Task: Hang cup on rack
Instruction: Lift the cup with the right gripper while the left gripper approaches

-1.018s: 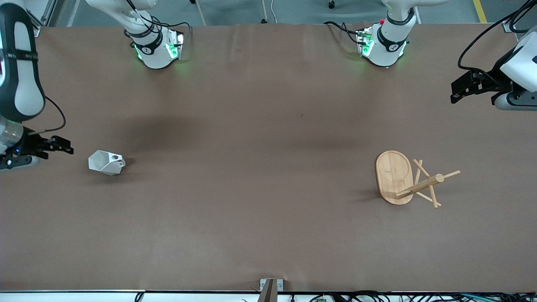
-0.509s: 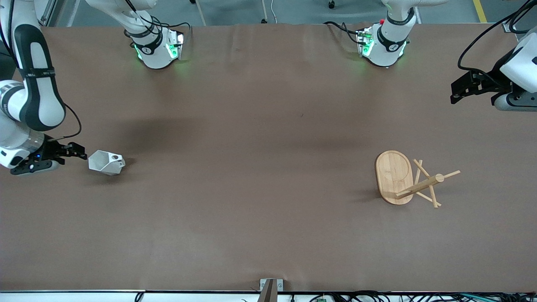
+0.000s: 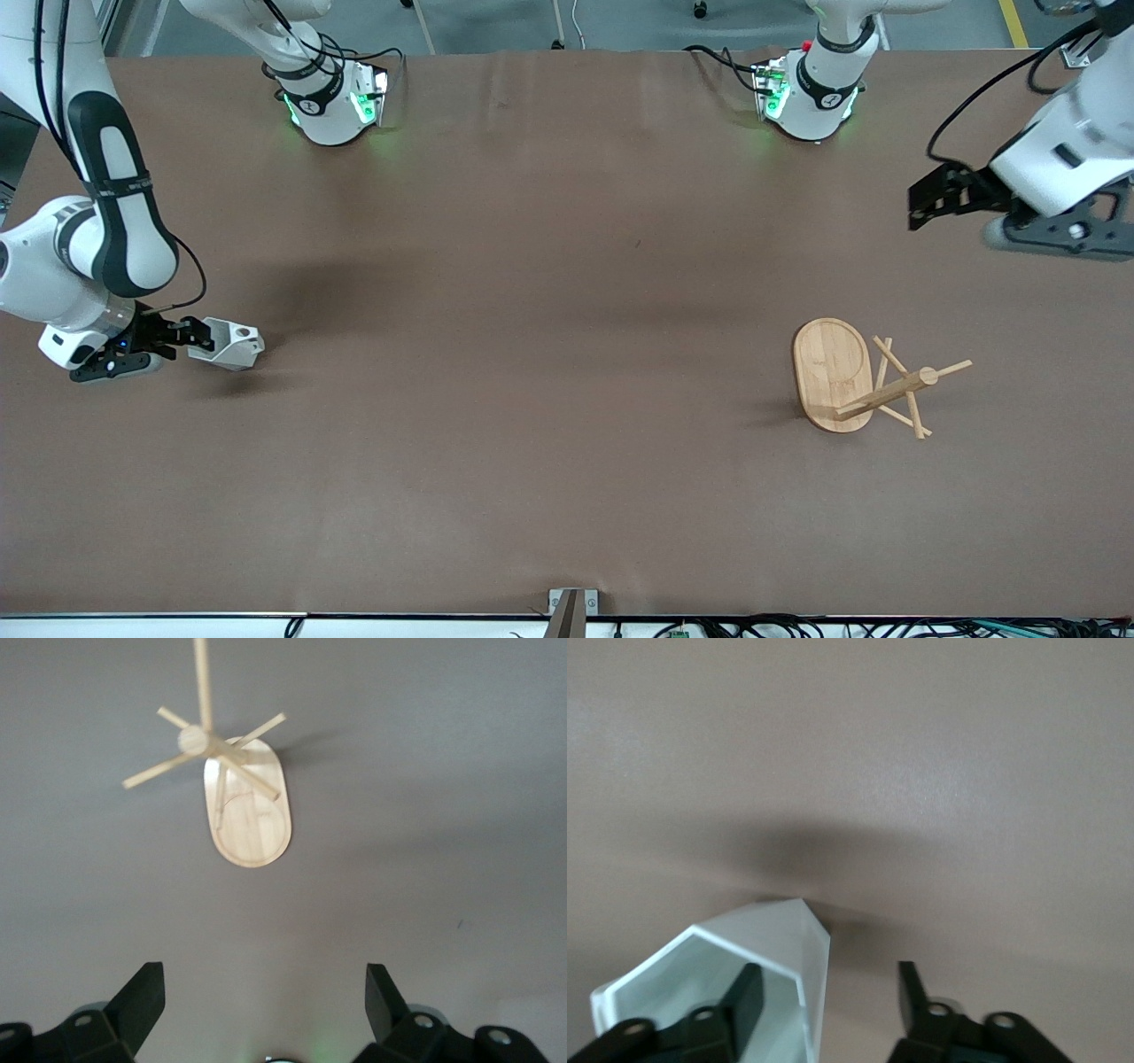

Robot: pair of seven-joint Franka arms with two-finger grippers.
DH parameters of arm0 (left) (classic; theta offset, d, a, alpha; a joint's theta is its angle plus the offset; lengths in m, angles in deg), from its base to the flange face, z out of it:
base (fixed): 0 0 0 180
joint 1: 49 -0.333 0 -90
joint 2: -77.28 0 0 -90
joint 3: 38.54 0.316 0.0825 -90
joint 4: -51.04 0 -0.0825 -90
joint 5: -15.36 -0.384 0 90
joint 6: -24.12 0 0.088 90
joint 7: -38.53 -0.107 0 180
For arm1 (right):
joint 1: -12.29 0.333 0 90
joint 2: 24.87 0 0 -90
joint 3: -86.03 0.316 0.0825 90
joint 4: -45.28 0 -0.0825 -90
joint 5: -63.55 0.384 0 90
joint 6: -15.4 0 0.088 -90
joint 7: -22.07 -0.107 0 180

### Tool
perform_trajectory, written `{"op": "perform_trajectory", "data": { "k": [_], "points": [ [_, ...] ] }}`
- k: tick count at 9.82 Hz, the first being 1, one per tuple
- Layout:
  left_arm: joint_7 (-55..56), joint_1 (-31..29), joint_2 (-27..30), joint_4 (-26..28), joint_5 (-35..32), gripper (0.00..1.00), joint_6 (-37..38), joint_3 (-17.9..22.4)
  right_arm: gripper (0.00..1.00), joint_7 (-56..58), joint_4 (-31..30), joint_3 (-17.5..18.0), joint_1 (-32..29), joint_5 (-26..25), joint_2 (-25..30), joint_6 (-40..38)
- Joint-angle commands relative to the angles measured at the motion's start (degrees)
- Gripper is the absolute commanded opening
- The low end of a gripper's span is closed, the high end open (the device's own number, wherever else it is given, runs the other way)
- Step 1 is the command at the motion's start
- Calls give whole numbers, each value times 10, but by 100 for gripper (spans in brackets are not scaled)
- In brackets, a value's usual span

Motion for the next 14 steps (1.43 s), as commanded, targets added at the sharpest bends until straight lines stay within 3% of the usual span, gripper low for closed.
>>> {"op": "perform_trajectory", "data": {
  "k": [1, 5, 7, 9, 11, 14],
  "points": [
    [-9, -2, -32, 2, 6, 100, -58, -44, 1, 31, 3, -1, -1, 17, -5, 6],
    [-62, 12, -50, 6, 7, 100, -116, -138, 1, 19, 5, -1, 4, 18, 29, -77],
    [-75, 26, -51, 27, 7, 100, -153, -176, 1, -14, 13, 37, 1, 23, 73, -148],
    [-149, 27, -53, 31, 9, 100, -175, -200, 1, -17, 16, 62, 3, 146, 102, -244],
    [-223, 26, -49, 40, 17, 100, -185, -210, 1, -15, 51, 101, 3, 176, 100, -316],
    [-284, 25, -46, 40, 37, 100, -189, -232, 0, -18, 70, 167, 3, 292, 98, -355]
  ]
}}
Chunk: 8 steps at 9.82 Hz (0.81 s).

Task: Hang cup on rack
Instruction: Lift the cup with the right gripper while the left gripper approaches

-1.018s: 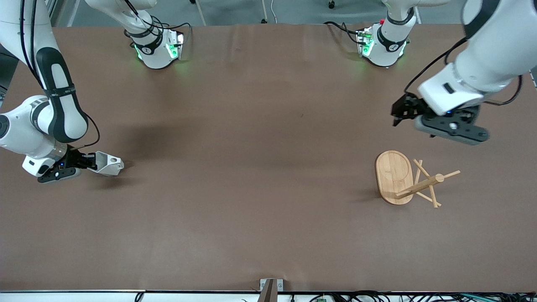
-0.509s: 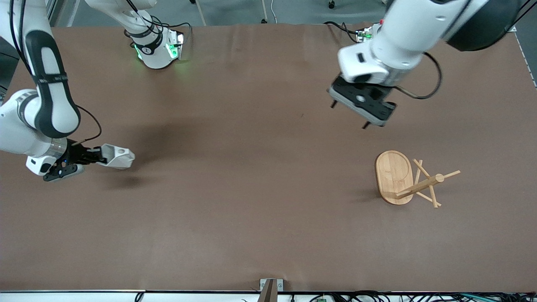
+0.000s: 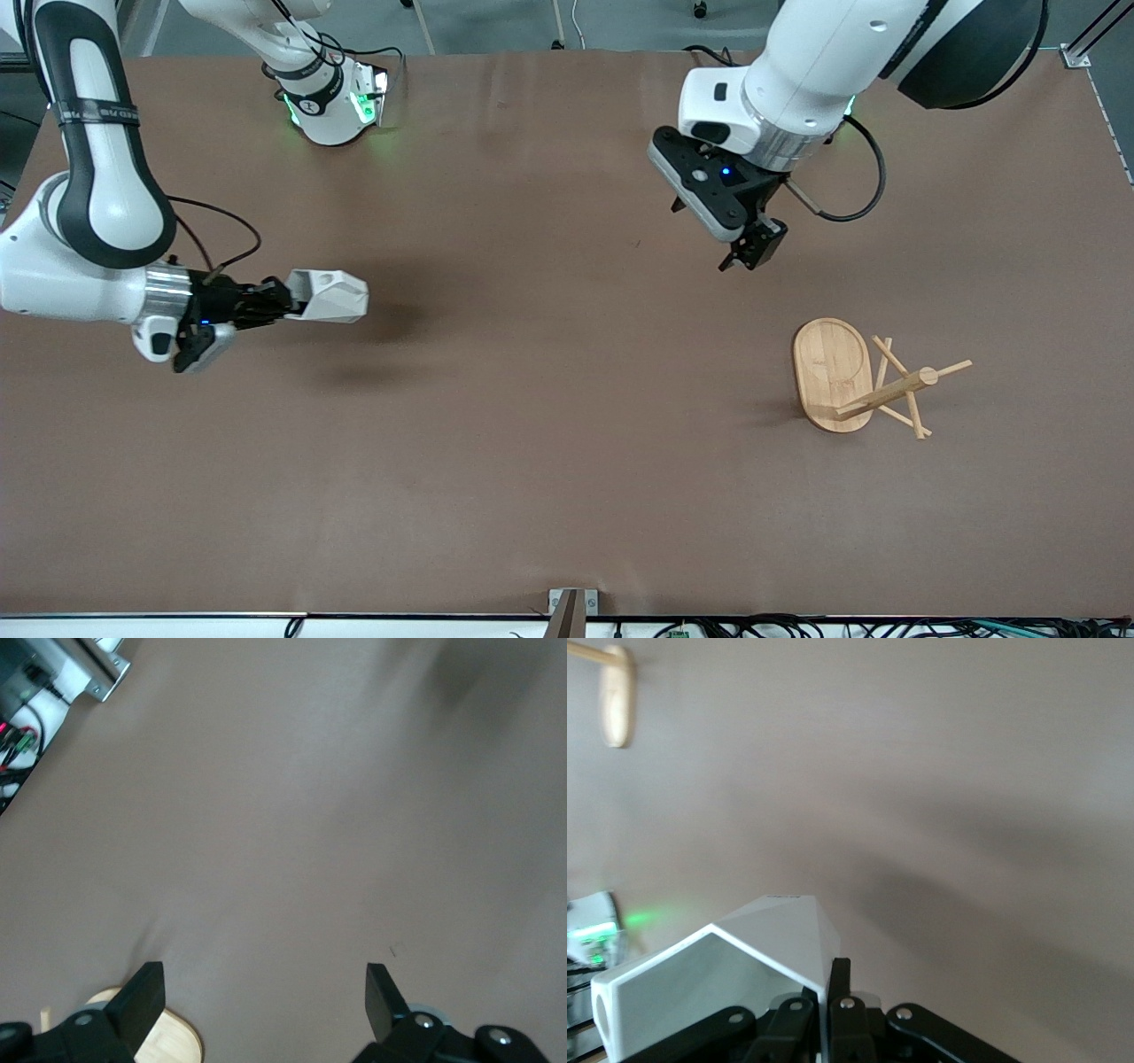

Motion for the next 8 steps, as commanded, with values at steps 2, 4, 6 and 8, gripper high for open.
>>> {"op": "perform_trajectory", "data": {
  "k": [2, 4, 6, 8],
  "points": [
    [-30, -7, 5, 24, 21, 100, -11, -48, 1, -6, 7, 49, -7, 150, -1, -34],
    [-30, -8, 15, 51, 21, 100, -13, -71, 1, -5, 7, 78, -5, 241, -8, -41],
    [-30, -10, 50, 98, 44, 100, -56, -84, 1, -7, 7, 98, -5, 311, -10, -42],
    [-24, -6, 59, 106, 66, 100, -73, -90, 1, -7, 7, 129, 4, 375, -10, -45]
  ]
}}
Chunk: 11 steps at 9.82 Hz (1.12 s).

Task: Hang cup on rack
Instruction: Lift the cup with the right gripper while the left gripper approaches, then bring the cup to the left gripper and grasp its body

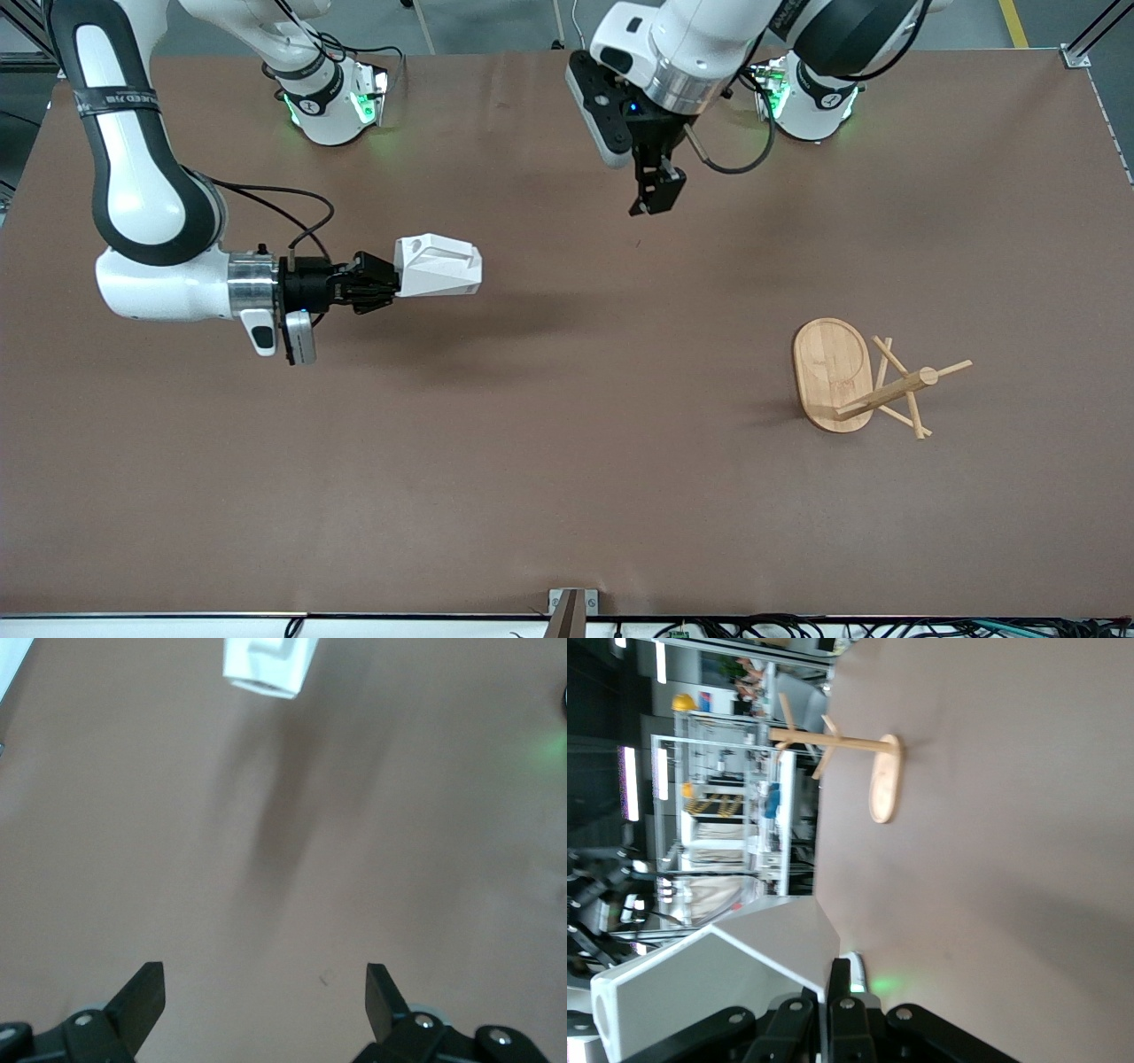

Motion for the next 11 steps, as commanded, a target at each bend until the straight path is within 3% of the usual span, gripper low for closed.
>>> {"op": "perform_trajectory", "data": {
  "k": [1, 4, 9, 11],
  "points": [
    [-8, -5, 14, 38, 14, 100, -39, -11, 1, -6, 1, 33, 0, 41, -2, -6],
    [1, 1, -3, 37, 11, 100, -78, -31, 1, -7, -1, 48, 3, 45, -2, -66],
    [-2, 20, -34, 31, -17, 100, -102, -31, 1, 3, 3, 101, 3, 46, -30, -62],
    [-3, 20, -37, 34, -17, 100, -102, -31, 1, 0, 5, 112, 7, 99, -30, -60]
  ]
}}
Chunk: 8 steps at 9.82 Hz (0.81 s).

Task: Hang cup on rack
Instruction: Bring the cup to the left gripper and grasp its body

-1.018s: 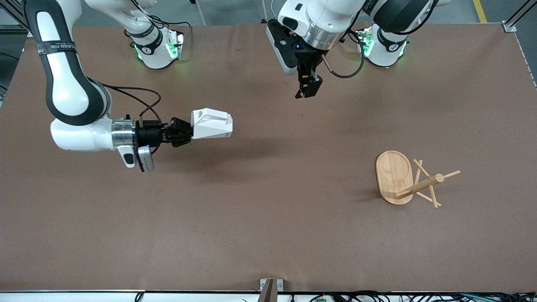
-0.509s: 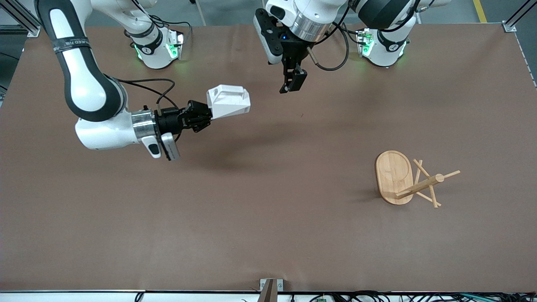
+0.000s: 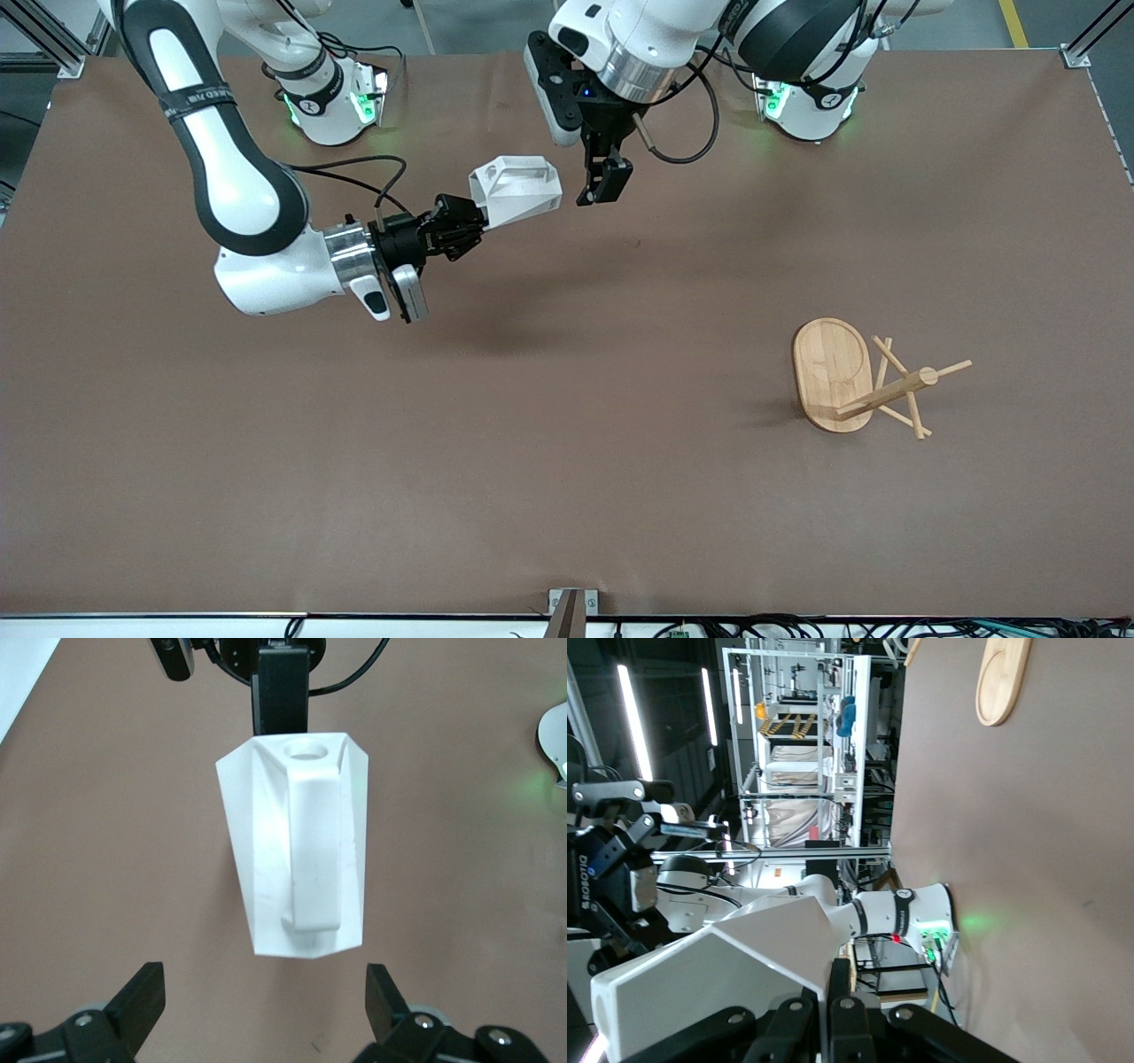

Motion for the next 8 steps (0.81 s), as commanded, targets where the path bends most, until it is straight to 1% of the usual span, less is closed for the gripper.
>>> {"op": "perform_trajectory", "data": {
  "k": [1, 2, 4, 5, 6, 7, 8],
  "points": [
    [-4, 1, -9, 15, -14, 100, -7, -3, 1, -4, 4, 24, 0, 71, 0, 13],
    [-4, 1, -9, 16, -14, 100, -7, -3, 1, -4, 5, 29, 2, 84, -1, 31],
    [-3, 1, -10, 16, -14, 100, -7, -3, 1, -4, 10, 53, 3, 122, -7, 65],
    [-5, 2, -10, 16, -14, 100, -7, -3, 1, -5, 16, 54, 3, 125, -7, 74],
    [-9, 2, -16, 15, -14, 98, -7, -3, 1, -5, 17, 55, 6, 126, -8, 76],
    [-11, 1, -16, 15, -17, 82, -7, -3, 1, -5, 17, 55, 7, 126, -8, 77],
    [-10, 2, -16, 15, -26, 51, -7, -3, 1, -6, 17, 56, 8, 127, -7, 85]
  ]
}}
